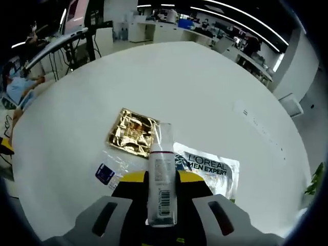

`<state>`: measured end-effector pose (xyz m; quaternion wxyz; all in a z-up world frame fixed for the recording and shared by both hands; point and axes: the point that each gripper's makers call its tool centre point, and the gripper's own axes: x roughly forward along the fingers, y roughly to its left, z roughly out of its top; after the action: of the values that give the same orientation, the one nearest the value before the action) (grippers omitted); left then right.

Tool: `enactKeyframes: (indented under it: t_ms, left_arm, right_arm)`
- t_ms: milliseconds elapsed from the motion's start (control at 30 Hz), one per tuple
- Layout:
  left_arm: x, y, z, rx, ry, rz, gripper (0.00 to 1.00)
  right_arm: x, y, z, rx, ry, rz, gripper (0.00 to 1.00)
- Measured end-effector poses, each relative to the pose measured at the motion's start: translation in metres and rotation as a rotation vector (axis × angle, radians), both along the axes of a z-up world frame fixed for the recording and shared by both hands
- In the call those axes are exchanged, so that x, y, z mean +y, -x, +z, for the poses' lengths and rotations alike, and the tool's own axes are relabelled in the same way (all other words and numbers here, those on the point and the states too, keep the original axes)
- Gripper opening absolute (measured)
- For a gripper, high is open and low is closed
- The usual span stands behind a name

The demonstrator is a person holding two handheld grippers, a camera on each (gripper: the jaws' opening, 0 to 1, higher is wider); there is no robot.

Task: Arrange the skincare products in the storage area until every visible bottle or jar stands upright without overlapping.

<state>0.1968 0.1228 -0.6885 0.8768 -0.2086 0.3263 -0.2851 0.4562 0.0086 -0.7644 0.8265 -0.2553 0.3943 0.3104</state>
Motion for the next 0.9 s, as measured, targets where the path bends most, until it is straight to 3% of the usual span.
enactKeyframes:
  t_ms: [333, 400, 467, 533, 900]
  left_arm:
    - [-0.006, -0.004, 0.01, -0.014, 0.029, 0.013, 0.9]
    - [-0.007, -0.004, 0.01, -0.017, 0.026, 0.007, 0.9]
    - [-0.009, -0.003, 0.013, -0.022, 0.025, 0.002, 0.91]
    - [-0.011, -0.002, 0.015, -0.027, 0.02, -0.002, 0.91]
    - [-0.018, 0.004, 0.028, -0.051, 0.023, -0.01, 0.9]
  right_arm:
    - [0.001, -0.003, -0.001, -0.02, 0.006, -0.001, 0.21]
    - [0.006, 0.0, -0.001, -0.001, -0.054, -0.02, 0.2]
    - [0.006, -0.001, 0.004, -0.028, -0.064, -0.045, 0.2]
    - [0.011, -0.002, 0.01, -0.063, -0.048, -0.007, 0.2]
    - [0.014, 0.015, 0.031, -0.081, -0.078, 0.039, 0.2]
